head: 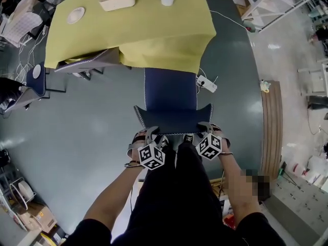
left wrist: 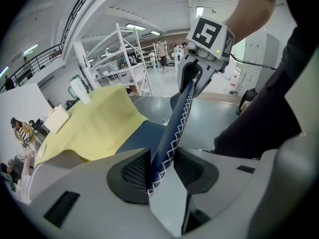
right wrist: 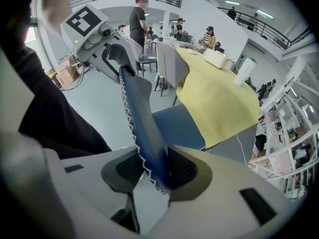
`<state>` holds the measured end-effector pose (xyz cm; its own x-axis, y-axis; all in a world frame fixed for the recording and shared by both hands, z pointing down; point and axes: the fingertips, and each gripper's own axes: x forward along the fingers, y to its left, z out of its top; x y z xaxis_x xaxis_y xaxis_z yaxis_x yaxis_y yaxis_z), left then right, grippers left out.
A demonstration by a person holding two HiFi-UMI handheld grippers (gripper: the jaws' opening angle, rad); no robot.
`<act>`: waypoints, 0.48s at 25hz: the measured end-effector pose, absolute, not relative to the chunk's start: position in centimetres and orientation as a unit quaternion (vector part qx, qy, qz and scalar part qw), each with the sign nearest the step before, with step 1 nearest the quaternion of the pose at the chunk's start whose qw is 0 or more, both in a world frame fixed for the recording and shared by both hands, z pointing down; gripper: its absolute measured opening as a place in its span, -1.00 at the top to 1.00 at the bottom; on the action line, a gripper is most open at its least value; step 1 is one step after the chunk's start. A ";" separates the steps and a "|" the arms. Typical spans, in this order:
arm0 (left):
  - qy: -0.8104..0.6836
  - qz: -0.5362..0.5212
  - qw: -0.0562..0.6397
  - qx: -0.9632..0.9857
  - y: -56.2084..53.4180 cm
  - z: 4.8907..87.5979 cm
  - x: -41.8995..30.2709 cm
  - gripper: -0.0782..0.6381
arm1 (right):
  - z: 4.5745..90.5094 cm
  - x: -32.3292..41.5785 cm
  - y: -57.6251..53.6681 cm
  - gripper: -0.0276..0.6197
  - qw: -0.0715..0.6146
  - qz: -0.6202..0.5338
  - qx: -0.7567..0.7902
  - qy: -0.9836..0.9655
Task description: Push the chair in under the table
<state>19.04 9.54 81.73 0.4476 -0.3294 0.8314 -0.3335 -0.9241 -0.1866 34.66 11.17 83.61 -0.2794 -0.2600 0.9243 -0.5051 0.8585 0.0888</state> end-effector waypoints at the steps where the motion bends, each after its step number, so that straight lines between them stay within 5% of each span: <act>1: -0.195 0.488 0.003 0.851 9.5 81.8 19.2 0.36 | 83.6 34.8 11.1 0.49 0.549 0.114 0.244 -0.791; 12: -0.211 0.492 0.020 0.845 6.3 81.9 19.1 0.36 | 83.7 34.7 7.5 0.49 0.543 0.103 0.241 -0.798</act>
<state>19.10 6.28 81.94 0.4276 -0.3367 0.8389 -0.3752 -0.9104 -0.1742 34.73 7.51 83.69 -0.2937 -0.2722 0.9163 -0.4963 0.8627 0.0972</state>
